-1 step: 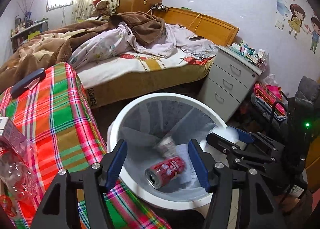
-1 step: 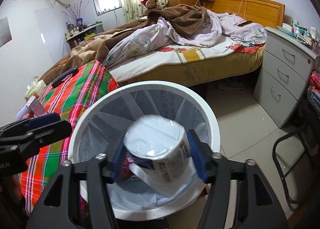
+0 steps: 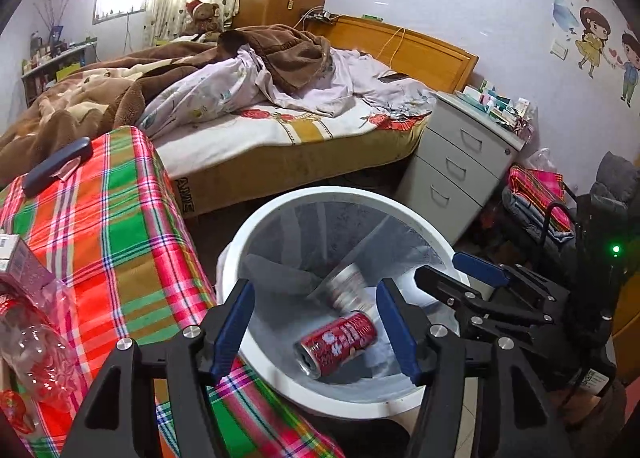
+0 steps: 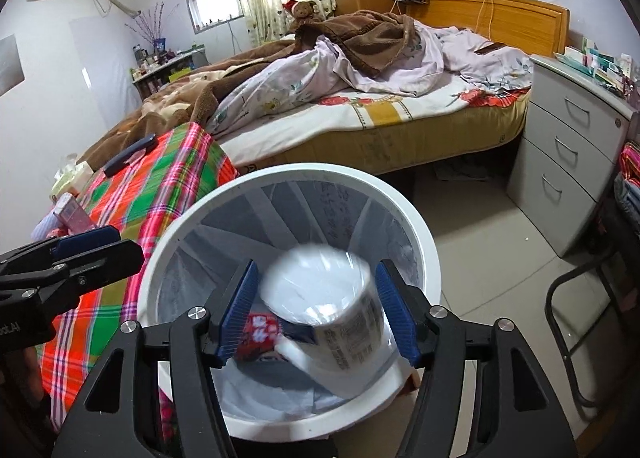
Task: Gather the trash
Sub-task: 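Move both tools over the bin and release the can and yogurt cup, then return both tools to the table toward the remaining trash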
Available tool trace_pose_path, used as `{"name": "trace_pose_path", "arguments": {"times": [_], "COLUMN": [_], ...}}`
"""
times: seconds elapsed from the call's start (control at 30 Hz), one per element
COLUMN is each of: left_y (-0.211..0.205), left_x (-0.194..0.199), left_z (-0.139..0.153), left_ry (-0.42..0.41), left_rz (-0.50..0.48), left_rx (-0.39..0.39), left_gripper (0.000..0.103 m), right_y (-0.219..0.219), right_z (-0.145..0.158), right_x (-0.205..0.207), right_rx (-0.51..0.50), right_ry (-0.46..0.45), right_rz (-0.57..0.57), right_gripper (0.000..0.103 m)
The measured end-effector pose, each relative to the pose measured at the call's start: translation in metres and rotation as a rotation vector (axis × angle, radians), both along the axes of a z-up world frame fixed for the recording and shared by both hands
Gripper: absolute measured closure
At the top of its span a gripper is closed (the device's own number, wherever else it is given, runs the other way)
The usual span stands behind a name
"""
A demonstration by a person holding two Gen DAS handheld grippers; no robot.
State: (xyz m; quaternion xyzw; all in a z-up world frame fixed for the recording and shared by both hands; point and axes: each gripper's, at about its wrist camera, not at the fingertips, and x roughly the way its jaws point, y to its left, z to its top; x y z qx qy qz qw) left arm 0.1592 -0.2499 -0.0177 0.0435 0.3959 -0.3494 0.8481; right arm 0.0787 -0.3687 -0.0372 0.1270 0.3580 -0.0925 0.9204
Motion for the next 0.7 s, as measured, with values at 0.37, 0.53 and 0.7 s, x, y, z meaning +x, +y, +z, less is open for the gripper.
{"name": "trace_pose_path", "arguments": {"times": [0.37,0.53,0.7], "left_y": [0.033,0.061,0.095], "left_x": [-0.009,-0.014,-0.017], "left_z": [0.016,0.023,0.027], "left_ry": [-0.028,-0.044,-0.077], "left_rz": [0.057,0.099,0.168], "left_rx": [-0.028,-0.042,-0.027], "left_gripper": [0.04,0.04,0.04], "right_y": [0.014,0.028,0.048], "right_z": [0.012,0.017,0.022], "right_x": [-0.004,-0.004,0.0], "right_rx": [-0.013,-0.013,-0.02], "right_ry": [-0.033,-0.053,-0.074], "right_rz": [0.012,0.038,0.079], "right_gripper": [0.04,0.04,0.04]}}
